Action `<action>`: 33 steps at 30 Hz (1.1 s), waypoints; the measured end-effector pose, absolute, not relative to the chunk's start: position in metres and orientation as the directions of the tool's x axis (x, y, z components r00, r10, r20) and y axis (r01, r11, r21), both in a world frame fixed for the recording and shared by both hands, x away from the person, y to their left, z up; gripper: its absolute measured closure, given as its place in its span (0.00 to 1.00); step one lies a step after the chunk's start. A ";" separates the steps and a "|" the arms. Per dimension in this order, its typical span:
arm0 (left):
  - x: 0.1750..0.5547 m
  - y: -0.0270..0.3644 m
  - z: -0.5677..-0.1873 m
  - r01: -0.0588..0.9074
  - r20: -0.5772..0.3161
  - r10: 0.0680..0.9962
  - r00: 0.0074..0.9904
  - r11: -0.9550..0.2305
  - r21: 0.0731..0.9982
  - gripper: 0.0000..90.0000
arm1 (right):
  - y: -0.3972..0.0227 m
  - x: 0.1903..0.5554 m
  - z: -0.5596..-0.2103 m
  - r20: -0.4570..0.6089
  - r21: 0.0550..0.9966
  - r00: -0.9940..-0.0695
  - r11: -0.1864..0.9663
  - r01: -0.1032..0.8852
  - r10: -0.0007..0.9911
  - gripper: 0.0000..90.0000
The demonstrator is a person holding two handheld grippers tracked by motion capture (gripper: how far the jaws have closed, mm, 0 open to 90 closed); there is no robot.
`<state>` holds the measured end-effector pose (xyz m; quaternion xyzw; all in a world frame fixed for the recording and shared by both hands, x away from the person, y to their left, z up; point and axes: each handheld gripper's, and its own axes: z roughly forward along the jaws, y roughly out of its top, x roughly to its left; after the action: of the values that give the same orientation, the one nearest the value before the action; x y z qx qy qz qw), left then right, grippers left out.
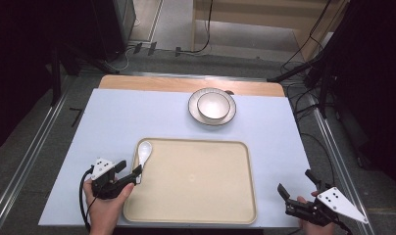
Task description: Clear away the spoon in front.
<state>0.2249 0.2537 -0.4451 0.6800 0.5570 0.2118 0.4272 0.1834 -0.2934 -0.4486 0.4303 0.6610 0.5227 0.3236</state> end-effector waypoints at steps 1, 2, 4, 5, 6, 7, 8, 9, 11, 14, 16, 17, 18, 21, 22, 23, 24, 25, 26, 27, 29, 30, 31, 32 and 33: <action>0.225 0.254 -0.443 0.569 -0.187 0.936 0.299 -0.018 0.822 0.38 | -0.293 0.183 -0.449 0.022 0.969 -0.421 0.083 0.231 0.907 0.00; 0.226 0.254 -0.441 0.565 -0.182 0.934 0.307 -0.025 0.825 0.35 | -0.293 0.183 -0.449 0.022 0.969 -0.420 0.084 0.231 0.907 0.00; 0.226 0.256 -0.438 0.558 -0.186 0.929 0.320 -0.027 0.829 0.28 | -0.293 0.183 -0.449 0.023 0.968 -0.420 0.084 0.234 0.907 0.00; 0.226 0.257 -0.438 0.556 -0.186 0.929 0.321 -0.025 0.831 0.24 | -0.293 0.183 -0.449 0.024 0.968 -0.420 0.084 0.236 0.907 0.00; 0.226 0.258 -0.437 0.556 -0.194 0.925 0.327 -0.022 0.831 0.20 | -0.293 0.183 -0.449 0.025 0.968 -0.418 0.082 0.236 0.908 0.00; 0.226 0.260 -0.436 0.556 -0.200 0.919 0.339 -0.024 0.831 0.16 | -0.293 0.183 -0.449 0.021 0.969 -0.418 0.084 0.232 0.908 0.00; 0.226 0.261 -0.435 0.550 -0.208 0.917 0.341 -0.015 0.835 0.14 | -0.293 0.183 -0.448 0.021 0.969 -0.418 0.084 0.231 0.908 0.00; 0.226 0.262 -0.433 0.544 -0.208 0.914 0.349 -0.016 0.839 0.12 | -0.293 0.182 -0.448 0.021 0.969 -0.418 0.084 0.231 0.908 0.00; 0.226 0.264 -0.430 0.533 -0.212 0.906 0.367 -0.018 0.846 0.09 | -0.293 0.182 -0.448 0.019 0.969 -0.418 0.086 0.230 0.908 0.00; 0.226 0.268 -0.428 0.518 -0.223 0.877 0.426 -0.035 0.855 0.00 | -0.294 0.183 -0.449 0.019 0.969 -0.415 0.086 0.233 0.910 0.00; 0.225 0.271 -0.428 0.506 -0.233 0.860 0.453 -0.033 0.862 0.00 | -0.294 0.183 -0.449 0.019 0.969 -0.416 0.086 0.232 0.909 0.00; 0.225 0.272 -0.428 0.507 -0.237 0.857 0.458 -0.033 0.861 0.00 | -0.294 0.183 -0.449 0.020 0.969 -0.416 0.085 0.232 0.909 0.00; 0.225 0.273 -0.428 0.507 -0.235 0.856 0.461 -0.037 0.861 0.00 | -0.294 0.183 -0.449 0.019 0.969 -0.416 0.085 0.232 0.909 0.00; 0.225 0.277 -0.426 0.499 -0.235 0.848 0.475 -0.039 0.866 0.00 | -0.294 0.183 -0.449 0.021 0.969 -0.415 0.084 0.233 0.909 0.00; 0.225 0.278 -0.425 0.497 -0.232 0.850 0.473 -0.040 0.867 0.00 | -0.294 0.183 -0.449 0.022 0.969 -0.415 0.084 0.234 0.909 0.00; 0.224 0.280 -0.425 0.496 -0.239 0.851 0.468 -0.029 0.868 0.00 | -0.294 0.183 -0.449 0.020 0.969 -0.415 0.085 0.233 0.910 0.00; 0.224 0.283 -0.425 0.493 -0.240 0.852 0.466 -0.024 0.870 0.00 | -0.294 0.183 -0.449 0.019 0.969 -0.416 0.086 0.233 0.909 0.00; 0.224 0.285 -0.425 0.491 -0.238 0.853 0.465 -0.026 0.871 0.00 | -0.294 0.183 -0.449 0.020 0.969 -0.416 0.085 0.233 0.909 0.00; 0.223 0.288 -0.426 0.490 -0.240 0.854 0.462 -0.020 0.871 0.00 | -0.294 0.183 -0.449 0.024 0.968 -0.417 0.083 0.236 0.909 0.00; 0.223 0.290 -0.426 0.487 -0.242 0.854 0.461 -0.015 0.873 0.00 | -0.294 0.183 -0.449 0.022 0.969 -0.416 0.083 0.233 0.909 0.00; 0.223 0.294 -0.426 0.481 -0.234 0.860 0.454 -0.015 0.877 0.00 | -0.294 0.183 -0.449 0.025 0.969 -0.415 0.081 0.235 0.910 0.00; 0.223 0.297 -0.426 0.481 -0.231 0.856 0.463 -0.024 0.876 0.00 | -0.294 0.183 -0.449 0.026 0.968 -0.415 0.080 0.237 0.909 0.00; 0.223 0.299 -0.426 0.482 -0.234 0.855 0.463 -0.021 0.876 0.00 | -0.295 0.183 -0.449 0.026 0.968 -0.415 0.080 0.237 0.909 0.00; 0.223 0.301 -0.426 0.481 -0.235 0.855 0.462 -0.019 0.876 0.00 | -0.295 0.183 -0.449 0.027 0.968 -0.416 0.080 0.237 0.909 0.00; 0.223 0.303 -0.426 0.480 -0.233 0.855 0.464 -0.021 0.877 0.00 | -0.295 0.184 -0.449 0.025 0.969 -0.416 0.081 0.234 0.909 0.00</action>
<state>0.2232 0.3031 -0.4261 0.6902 0.4835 0.1851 0.5055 0.1837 -0.2949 -0.4491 0.4329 0.6601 0.5218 0.3234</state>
